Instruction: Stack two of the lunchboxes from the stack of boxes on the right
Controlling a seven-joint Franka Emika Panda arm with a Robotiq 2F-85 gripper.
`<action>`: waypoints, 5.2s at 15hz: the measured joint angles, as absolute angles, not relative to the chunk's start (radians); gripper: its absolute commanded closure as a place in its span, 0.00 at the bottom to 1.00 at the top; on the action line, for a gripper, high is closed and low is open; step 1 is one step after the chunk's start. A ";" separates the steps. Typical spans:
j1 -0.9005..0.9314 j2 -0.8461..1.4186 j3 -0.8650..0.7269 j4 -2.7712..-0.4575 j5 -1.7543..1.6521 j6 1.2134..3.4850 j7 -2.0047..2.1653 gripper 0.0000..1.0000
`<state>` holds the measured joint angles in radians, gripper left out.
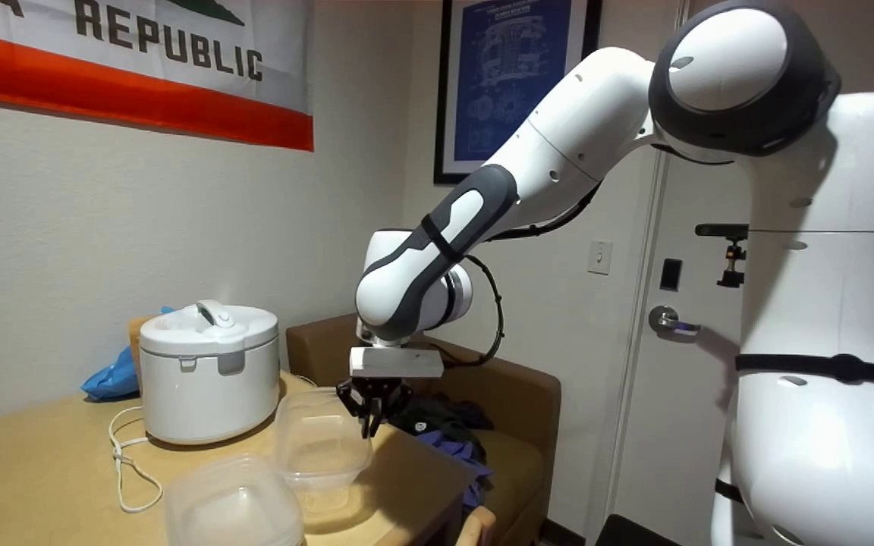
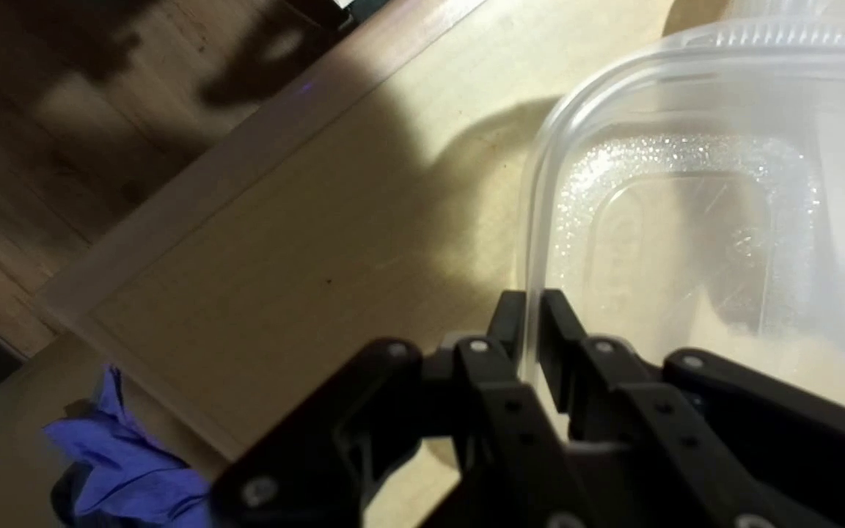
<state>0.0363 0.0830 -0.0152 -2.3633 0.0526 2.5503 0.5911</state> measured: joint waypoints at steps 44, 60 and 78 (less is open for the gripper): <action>0.023 0.021 -0.108 -2.383 -0.233 2.540 0.529 0.00; 0.044 -0.116 0.103 -2.346 -0.253 2.397 0.635 0.00; 0.119 0.242 0.125 -2.097 -0.154 2.455 0.317 0.00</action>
<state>0.1190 0.2423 0.1249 -2.0972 -0.1544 2.4548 0.3175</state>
